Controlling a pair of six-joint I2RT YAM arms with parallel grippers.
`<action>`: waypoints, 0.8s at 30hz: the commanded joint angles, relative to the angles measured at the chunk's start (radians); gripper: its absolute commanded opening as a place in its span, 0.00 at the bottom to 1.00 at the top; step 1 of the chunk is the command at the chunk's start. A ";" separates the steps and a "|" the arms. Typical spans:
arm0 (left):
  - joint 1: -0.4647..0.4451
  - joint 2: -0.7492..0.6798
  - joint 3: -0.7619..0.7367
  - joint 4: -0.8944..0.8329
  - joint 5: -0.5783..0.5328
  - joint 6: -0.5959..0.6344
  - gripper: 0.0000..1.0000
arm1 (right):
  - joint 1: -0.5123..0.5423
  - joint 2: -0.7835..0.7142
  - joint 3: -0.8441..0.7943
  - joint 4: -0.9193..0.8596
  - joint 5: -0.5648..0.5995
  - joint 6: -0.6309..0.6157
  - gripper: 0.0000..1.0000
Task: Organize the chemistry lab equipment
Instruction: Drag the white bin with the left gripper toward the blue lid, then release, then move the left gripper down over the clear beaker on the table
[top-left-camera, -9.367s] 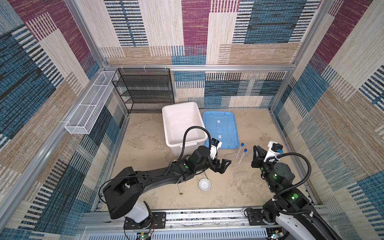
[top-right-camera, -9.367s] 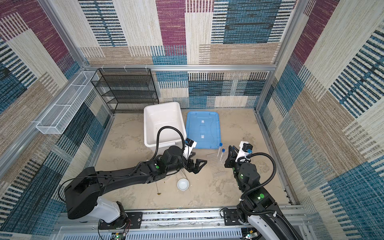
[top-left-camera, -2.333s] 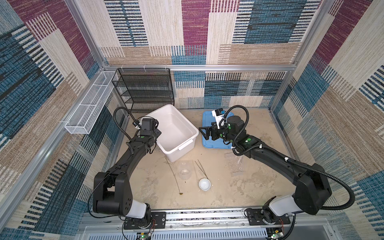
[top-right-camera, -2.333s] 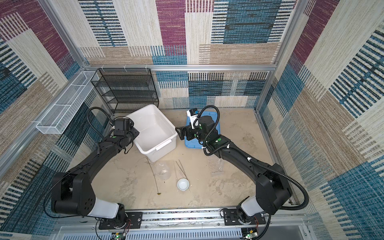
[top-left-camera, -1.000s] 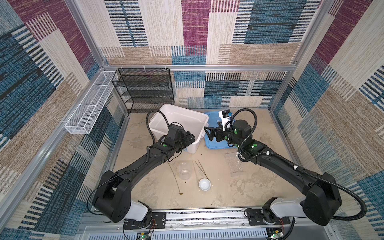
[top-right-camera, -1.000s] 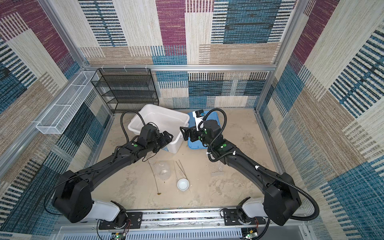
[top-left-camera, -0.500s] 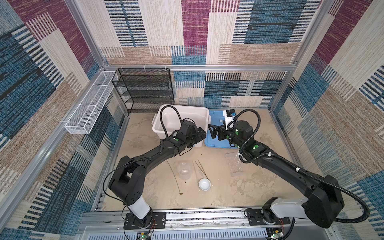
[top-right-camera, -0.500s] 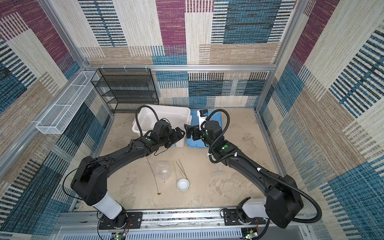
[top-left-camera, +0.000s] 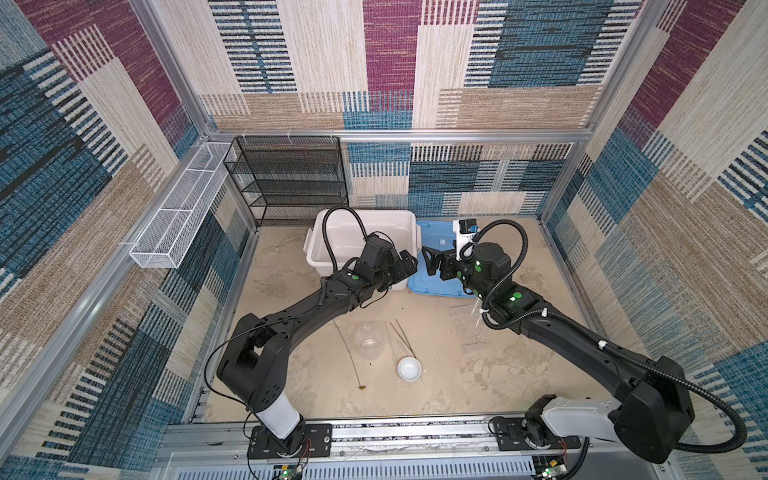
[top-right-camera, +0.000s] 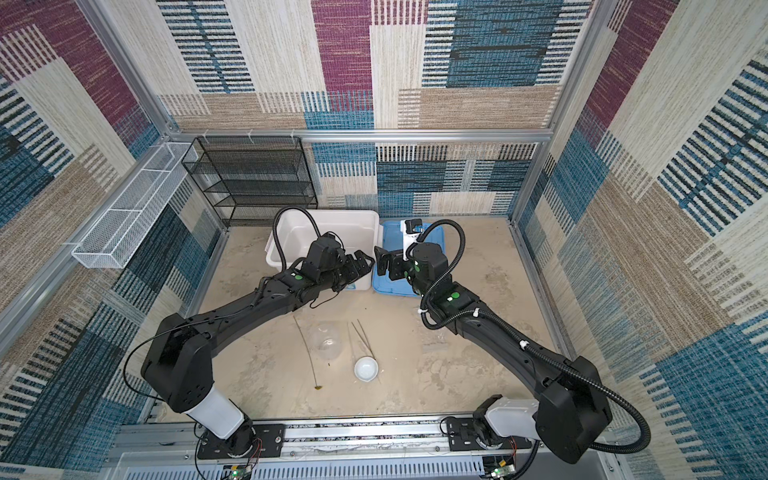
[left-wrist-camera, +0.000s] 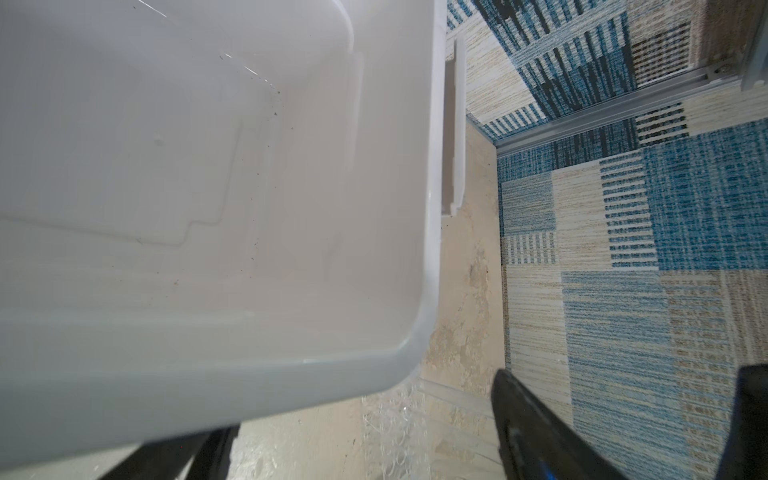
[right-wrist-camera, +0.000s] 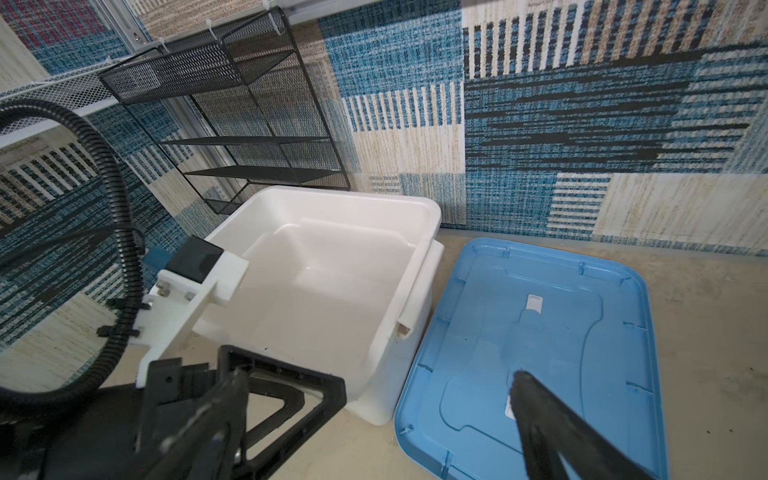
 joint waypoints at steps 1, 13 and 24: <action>-0.002 -0.065 -0.022 -0.005 -0.008 0.067 0.98 | 0.001 -0.019 0.004 0.013 0.011 0.002 0.99; -0.001 -0.288 0.040 -0.405 0.045 0.473 0.99 | 0.002 -0.076 0.023 -0.102 -0.172 -0.199 1.00; -0.007 -0.379 -0.079 -0.712 -0.046 0.448 0.99 | 0.001 -0.106 -0.007 -0.146 -0.255 -0.253 1.00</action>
